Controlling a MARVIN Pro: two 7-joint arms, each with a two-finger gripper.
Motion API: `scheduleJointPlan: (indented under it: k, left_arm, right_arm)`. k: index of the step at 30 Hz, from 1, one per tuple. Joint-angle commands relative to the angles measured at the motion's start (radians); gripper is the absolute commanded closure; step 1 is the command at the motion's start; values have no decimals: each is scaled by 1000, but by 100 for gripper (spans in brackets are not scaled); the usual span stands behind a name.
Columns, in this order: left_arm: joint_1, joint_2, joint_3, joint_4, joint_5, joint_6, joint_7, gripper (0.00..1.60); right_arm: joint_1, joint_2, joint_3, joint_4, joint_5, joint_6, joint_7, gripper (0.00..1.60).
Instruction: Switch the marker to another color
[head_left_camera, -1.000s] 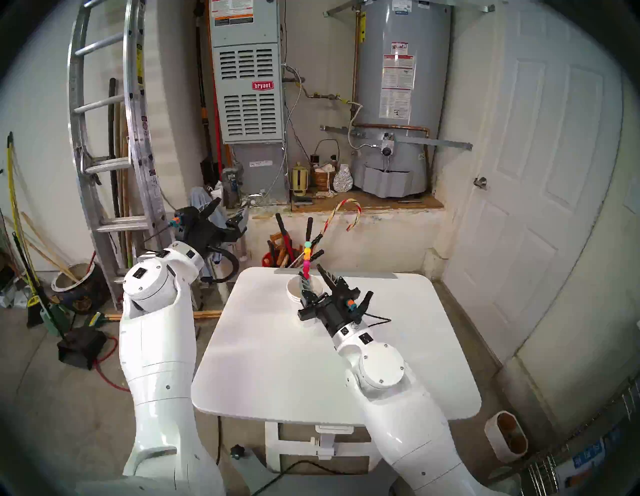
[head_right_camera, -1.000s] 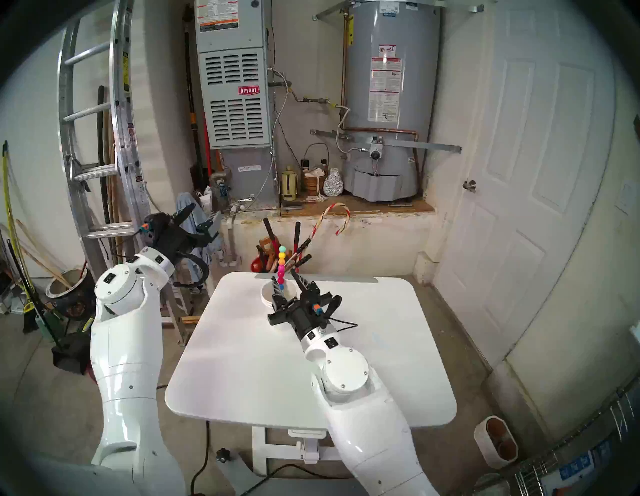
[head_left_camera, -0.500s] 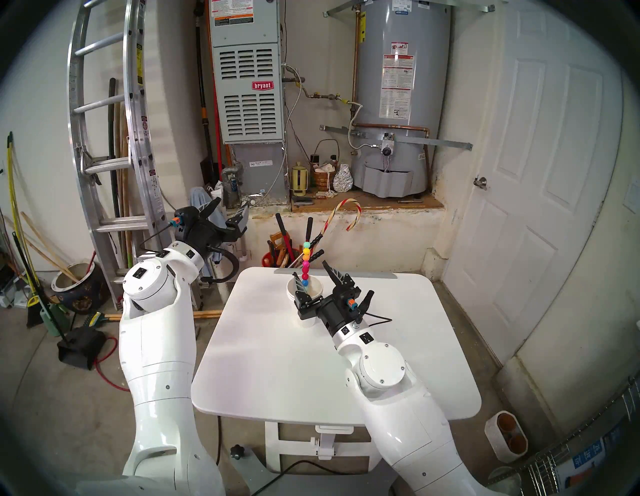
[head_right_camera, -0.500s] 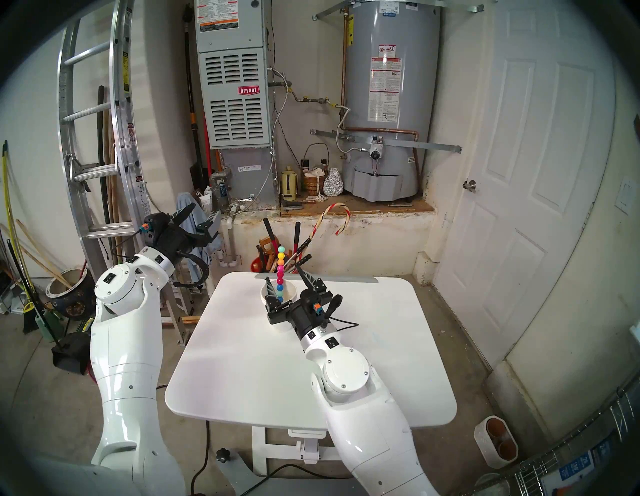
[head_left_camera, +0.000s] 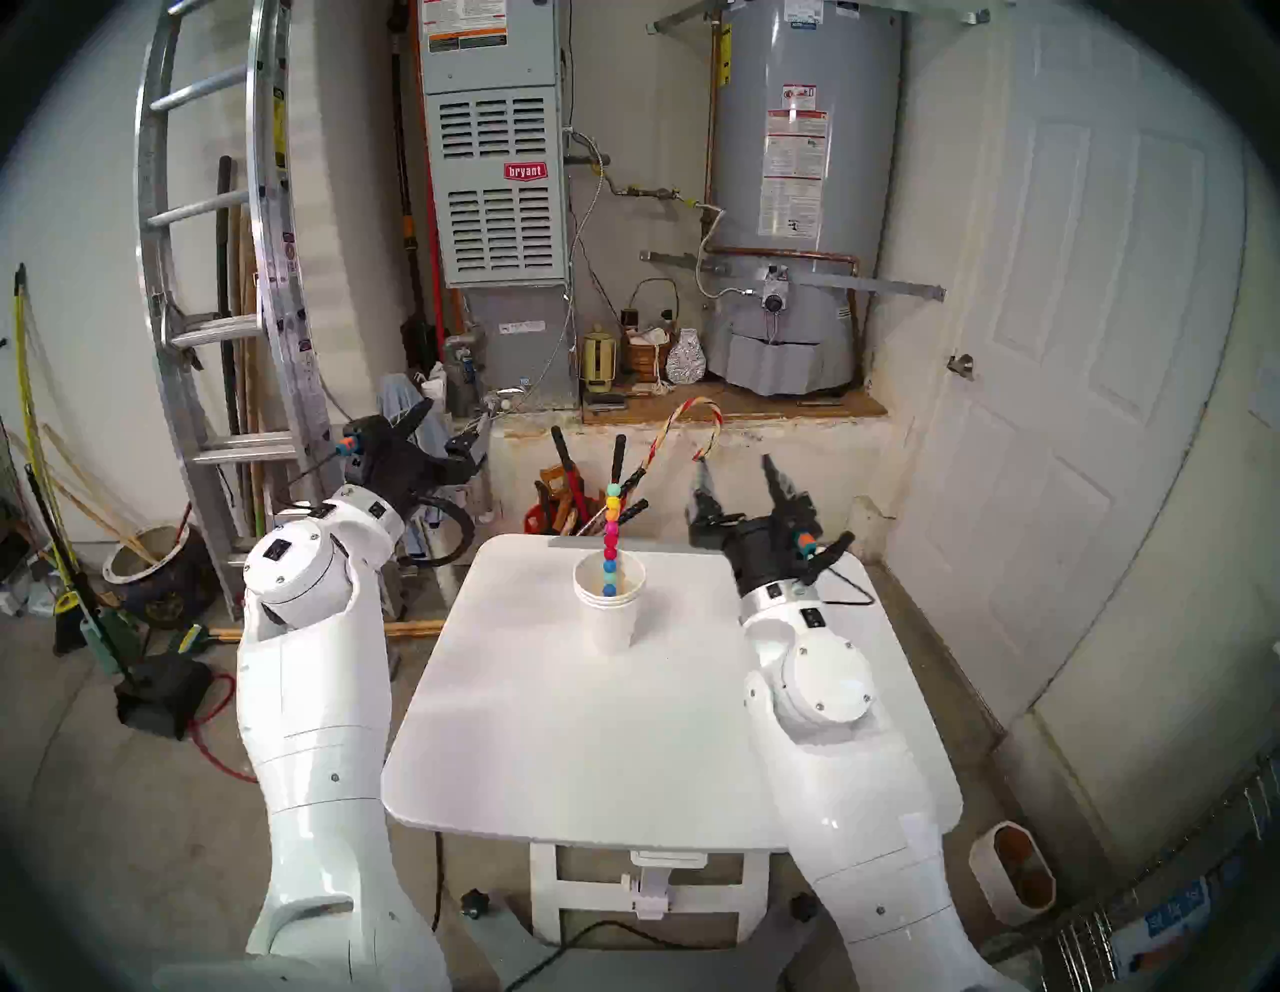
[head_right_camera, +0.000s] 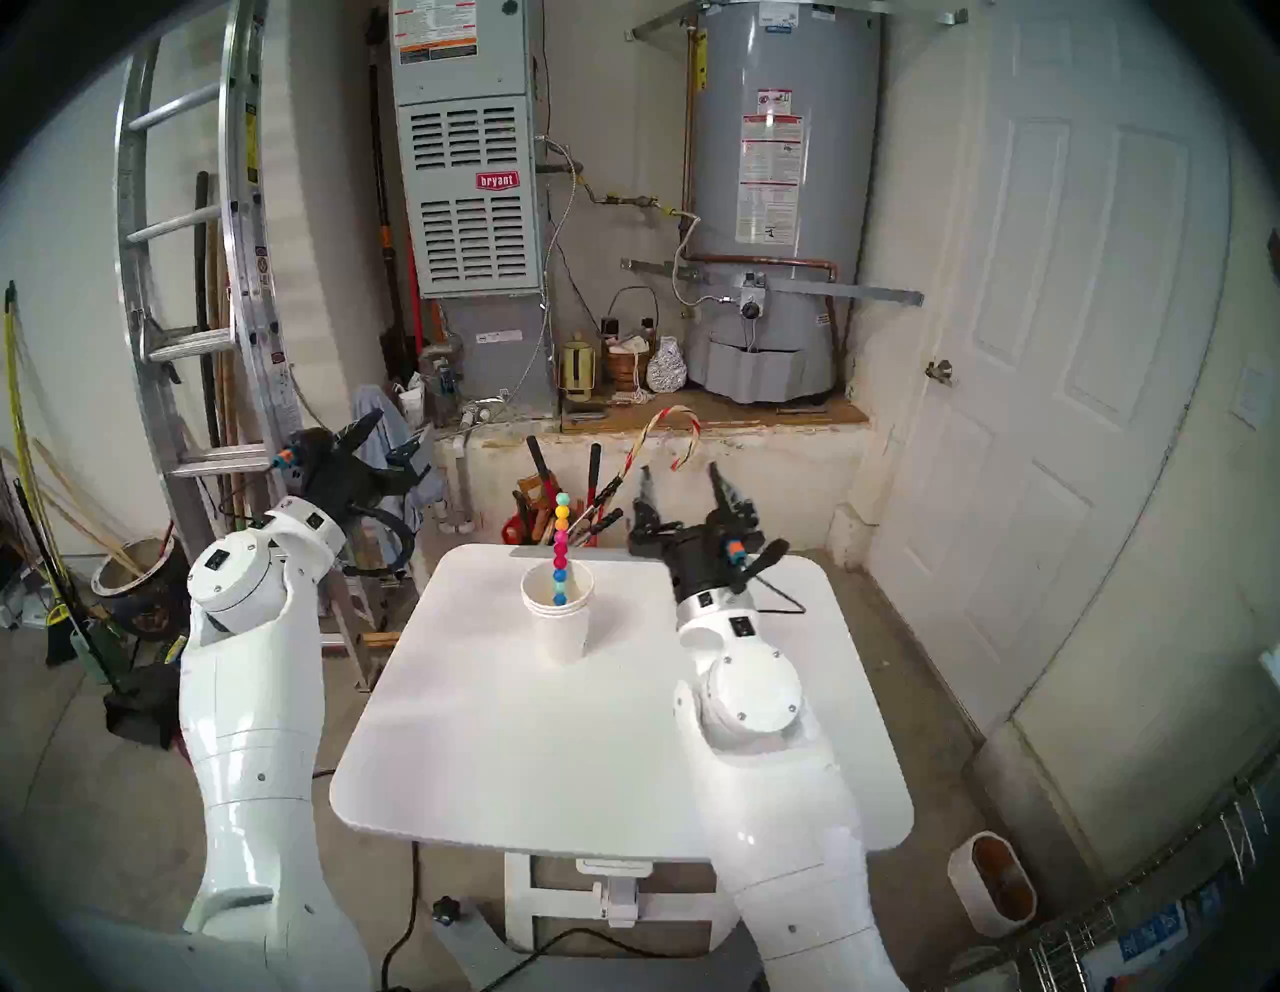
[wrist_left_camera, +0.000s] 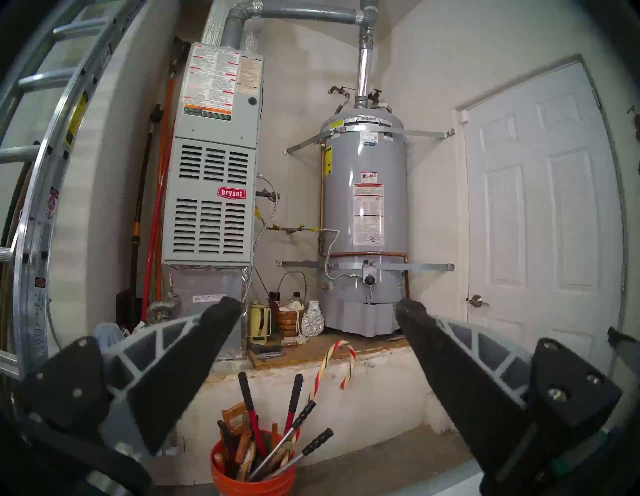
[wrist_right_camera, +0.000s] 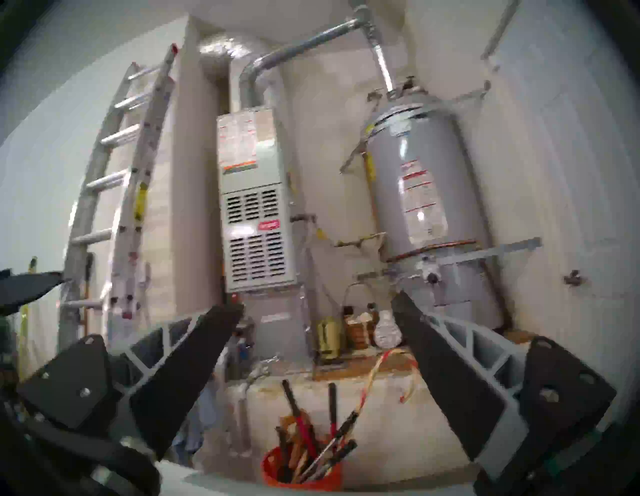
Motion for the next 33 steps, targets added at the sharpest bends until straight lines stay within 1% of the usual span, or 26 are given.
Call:
scheduleJointPlan:
  k: [1, 3, 4, 6, 10, 15, 16, 17, 18, 19, 20, 21, 22, 23, 25, 33]
  left_arm:
    - [-13, -57, 61, -33, 72, 40, 94, 0]
    - [-15, -70, 78, -29, 87, 53, 116, 0]
    - [-17, -79, 88, -31, 110, 57, 147, 0]
    - [-22, -86, 101, -27, 132, 76, 176, 0]
    - [-30, -100, 128, -27, 206, 107, 262, 0]
    - [-49, -120, 135, -22, 257, 146, 351, 0]
    - [-51, -122, 136, -22, 263, 150, 363, 0]
    - [-54, -127, 138, -22, 269, 159, 378, 0]
    - [-55, -130, 139, -23, 274, 164, 388, 0]
    - [-56, -134, 142, -24, 281, 169, 402, 0]
    - [-56, -135, 145, -24, 283, 169, 406, 0]
    - [-57, -139, 147, -24, 289, 173, 418, 0]
    - [-57, -141, 149, -24, 291, 173, 425, 0]
    - [-57, -142, 151, -23, 294, 173, 430, 0]
    - [-59, -144, 153, -23, 297, 183, 439, 0]
    - [-61, -150, 157, -23, 306, 194, 460, 0]
  right_arm:
    - [70, -24, 34, -3, 2, 41, -120, 0]
    - [78, -27, 45, 5, 4, 59, -148, 0]
    - [83, -29, 47, 10, 4, 73, -180, 0]
    - [88, -32, 53, 16, -9, 84, -212, 0]
    - [102, -37, 49, 18, -20, 136, -295, 0]
    - [118, -44, 38, 27, -51, 177, -389, 0]
    - [122, -45, 35, 27, -46, 193, -407, 0]
    - [127, -47, 27, 30, -52, 199, -447, 0]
    - [128, -47, 31, 31, -56, 203, -433, 0]
    - [133, -50, 22, 32, -51, 218, -472, 0]
    - [135, -51, 20, 34, -54, 220, -484, 0]
    - [139, -52, 12, 36, -65, 224, -517, 0]
    - [141, -53, 15, 36, -59, 234, -506, 0]
    - [144, -54, 8, 38, -60, 239, -539, 0]
    - [152, -57, -1, 44, -59, 253, -580, 0]
    - [174, -67, -36, 61, -61, 273, -726, 0]
